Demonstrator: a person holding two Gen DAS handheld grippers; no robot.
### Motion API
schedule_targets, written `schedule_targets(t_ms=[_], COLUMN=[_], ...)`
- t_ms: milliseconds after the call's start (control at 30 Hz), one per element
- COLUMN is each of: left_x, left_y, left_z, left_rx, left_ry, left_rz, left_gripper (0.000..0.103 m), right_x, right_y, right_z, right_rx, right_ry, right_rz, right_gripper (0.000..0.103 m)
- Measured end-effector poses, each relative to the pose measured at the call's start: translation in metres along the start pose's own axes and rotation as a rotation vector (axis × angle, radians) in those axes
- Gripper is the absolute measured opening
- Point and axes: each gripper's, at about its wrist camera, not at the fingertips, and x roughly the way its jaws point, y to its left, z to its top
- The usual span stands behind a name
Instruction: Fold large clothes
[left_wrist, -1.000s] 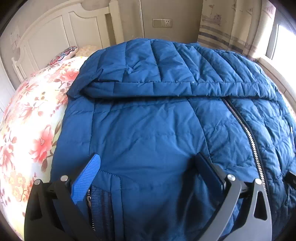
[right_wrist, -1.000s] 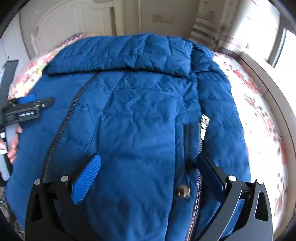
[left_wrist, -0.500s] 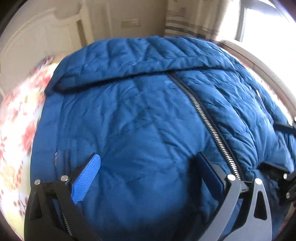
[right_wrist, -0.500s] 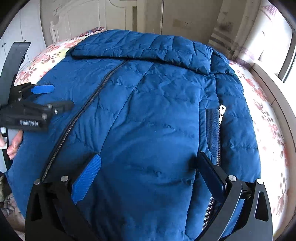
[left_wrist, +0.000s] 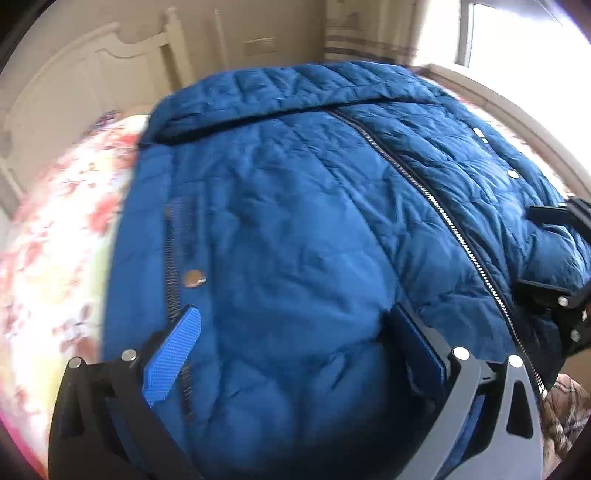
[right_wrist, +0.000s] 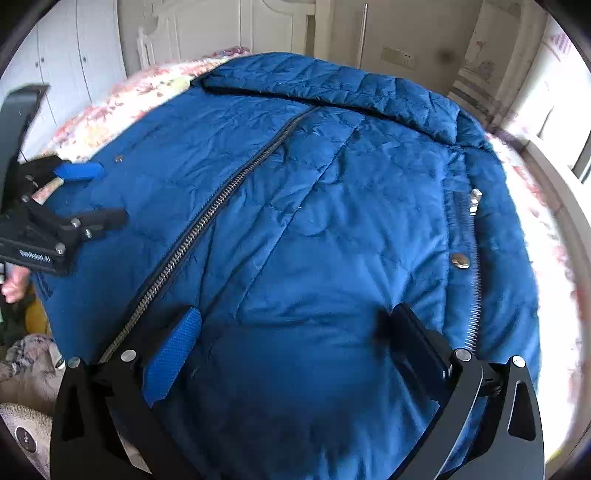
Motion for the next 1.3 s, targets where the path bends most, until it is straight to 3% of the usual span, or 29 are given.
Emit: schedule_targets(t_ms=[100,133,200,367,433,533,667,800,933,1033,1100,1267,1300], left_x=[-0.023,-0.024,-0.01,-0.025,-0.047,-0.065,-0.057,-0.05,-0.047,-0.043,-0.043,-0.043,-0.043], left_y=[-0.009,-0.012,-0.018,-0.005,0.015,0.057,0.107,0.11,0.092,0.086,0.095,0.104,0.101], left_z=[-0.009,-0.015,-0.028,-0.038,-0.047,-0.064,-0.093,-0.106,-0.102,-0.101,-0.105,-0.107,-0.105], left_rx=[0.031,0.043,0.075,0.05,-0.003,-0.159,-0.35,-0.372,-0.333,-0.307,-0.341,-0.382,-0.38], left_ry=[-0.063,-0.057,-0.018,-0.059,-0.118,-0.165,-0.115,-0.098,-0.085,-0.081,-0.091,-0.085,-0.082], left_rz=[-0.04,-0.044,-0.023,-0.04,-0.038,-0.055,-0.057,-0.098,-0.199,-0.177,-0.202,-0.205,-0.236], left_gripper=[0.101,0.101,0.101,0.101,0.101,0.101,0.099,0.099,0.083,0.076,0.076,0.074,0.068], right_x=[-0.013,-0.004,-0.009,-0.047,-0.071,-0.085,-0.074,-0.067,-0.06,-0.066,-0.066,-0.058,-0.057], right_y=[0.007,0.005,0.002,-0.015,-0.047,-0.104,-0.142,-0.13,-0.114,-0.115,-0.12,-0.112,-0.111], right_z=[-0.017,-0.029,-0.041,-0.052,-0.07,-0.104,-0.135,-0.131,-0.12,-0.126,-0.129,-0.119,-0.117], right_rx=[-0.036,-0.021,0.019,0.008,0.104,0.349,0.523,0.493,0.424,0.443,0.451,0.425,0.425], right_ry=[-0.057,-0.034,-0.083,-0.095,-0.129,-0.146,-0.104,-0.121,-0.116,-0.124,-0.13,-0.129,-0.131], right_rz=[0.053,0.054,0.075,0.004,-0.057,-0.038,0.002,0.031,0.006,0.041,0.059,0.01,0.003], right_gripper=[0.098,0.098,0.099,0.098,0.098,0.098,0.077,0.074,0.071,0.07,0.069,0.071,0.071])
